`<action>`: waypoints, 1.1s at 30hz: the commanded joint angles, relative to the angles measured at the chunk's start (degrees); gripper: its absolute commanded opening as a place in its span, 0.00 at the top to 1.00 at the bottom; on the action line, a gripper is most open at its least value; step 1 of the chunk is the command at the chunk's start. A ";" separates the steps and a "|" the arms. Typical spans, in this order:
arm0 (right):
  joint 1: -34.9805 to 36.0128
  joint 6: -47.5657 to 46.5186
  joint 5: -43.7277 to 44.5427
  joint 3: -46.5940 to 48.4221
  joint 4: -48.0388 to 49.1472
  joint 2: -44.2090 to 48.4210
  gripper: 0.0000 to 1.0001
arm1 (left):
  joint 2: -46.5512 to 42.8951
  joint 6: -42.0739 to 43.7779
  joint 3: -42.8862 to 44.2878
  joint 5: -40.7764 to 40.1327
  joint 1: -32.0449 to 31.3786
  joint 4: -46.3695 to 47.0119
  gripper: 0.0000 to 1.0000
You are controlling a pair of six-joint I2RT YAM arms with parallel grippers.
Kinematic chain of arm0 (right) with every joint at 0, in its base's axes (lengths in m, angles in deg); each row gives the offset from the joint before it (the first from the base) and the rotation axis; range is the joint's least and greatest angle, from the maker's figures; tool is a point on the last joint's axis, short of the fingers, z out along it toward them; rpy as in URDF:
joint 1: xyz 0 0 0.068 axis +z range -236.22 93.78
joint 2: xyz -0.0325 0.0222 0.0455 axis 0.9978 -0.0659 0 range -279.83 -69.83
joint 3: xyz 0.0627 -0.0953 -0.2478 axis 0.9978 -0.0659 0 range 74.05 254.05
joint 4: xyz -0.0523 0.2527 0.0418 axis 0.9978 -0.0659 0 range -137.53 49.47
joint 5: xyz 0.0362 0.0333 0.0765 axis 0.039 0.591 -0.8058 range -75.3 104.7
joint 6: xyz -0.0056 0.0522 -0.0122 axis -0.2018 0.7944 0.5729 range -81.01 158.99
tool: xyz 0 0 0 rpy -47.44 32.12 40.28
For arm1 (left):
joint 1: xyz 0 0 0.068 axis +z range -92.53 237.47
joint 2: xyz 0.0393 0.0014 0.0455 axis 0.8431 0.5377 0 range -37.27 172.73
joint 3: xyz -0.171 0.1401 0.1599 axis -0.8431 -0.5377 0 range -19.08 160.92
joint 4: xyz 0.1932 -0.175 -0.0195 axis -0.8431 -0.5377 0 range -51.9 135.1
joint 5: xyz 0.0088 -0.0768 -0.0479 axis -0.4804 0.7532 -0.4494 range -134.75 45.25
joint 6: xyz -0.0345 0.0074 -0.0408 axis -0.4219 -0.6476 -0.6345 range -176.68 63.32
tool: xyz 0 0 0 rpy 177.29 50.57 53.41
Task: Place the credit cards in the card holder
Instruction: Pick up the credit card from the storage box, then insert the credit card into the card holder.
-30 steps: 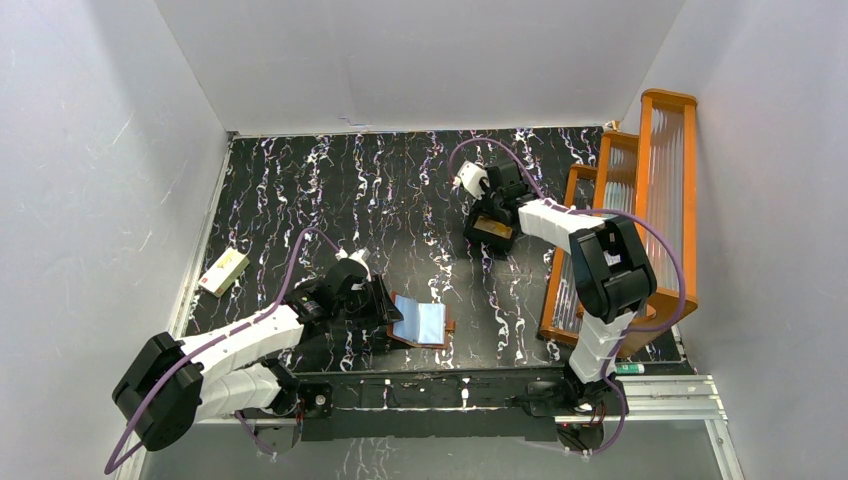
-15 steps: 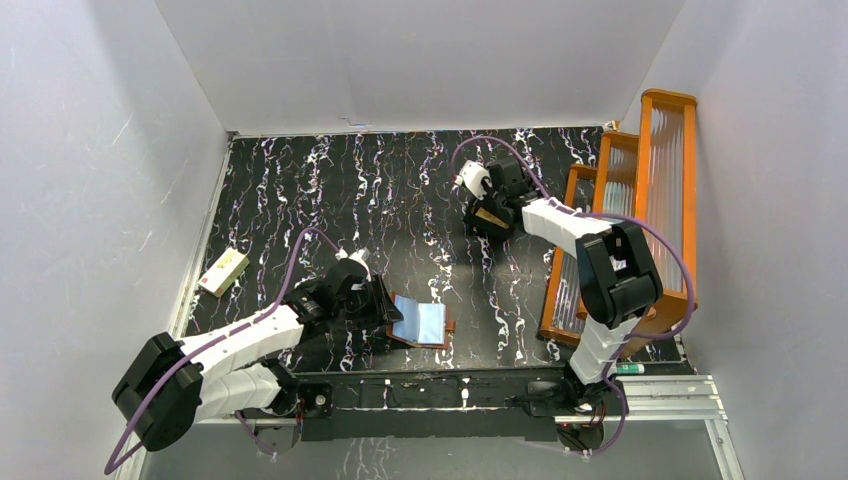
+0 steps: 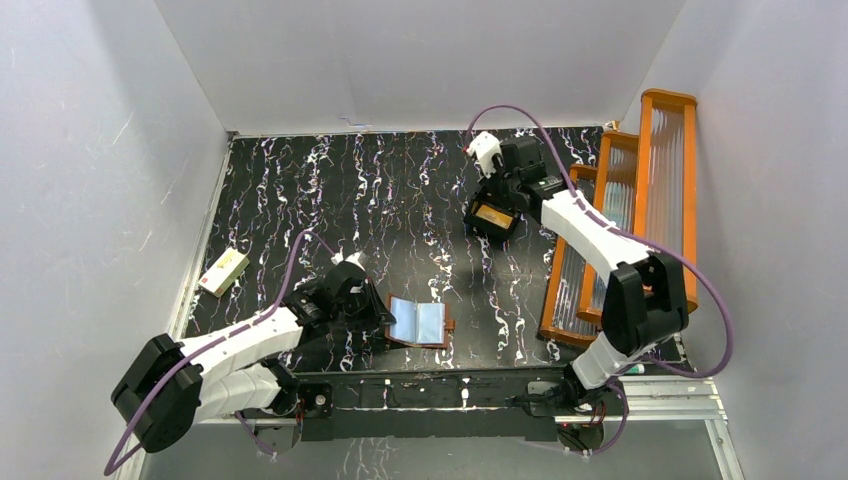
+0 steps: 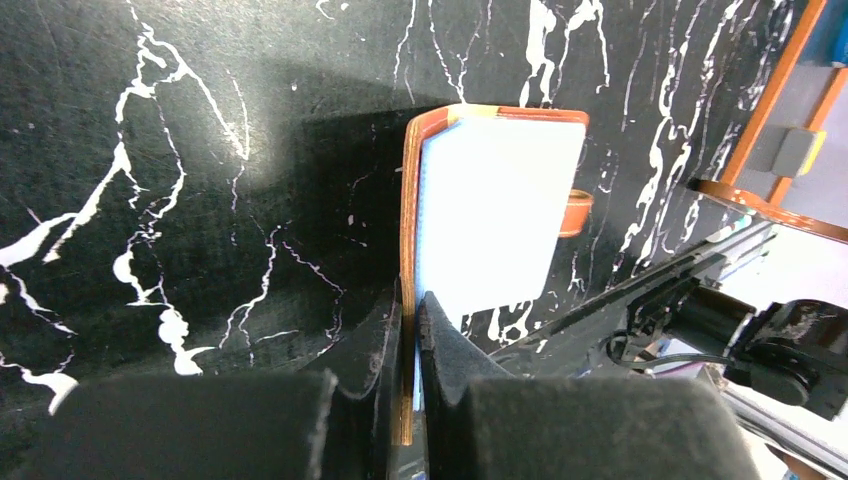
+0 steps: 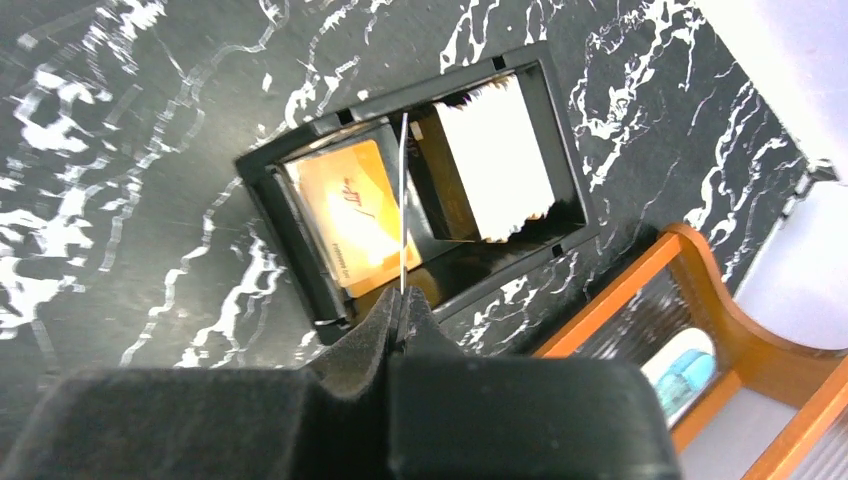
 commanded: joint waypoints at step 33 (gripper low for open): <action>22.46 79.51 -13.93 -32.93 16.65 23.86 1.00 | -6.31 -10.96 -10.73 0.45 0.53 8.35 0.63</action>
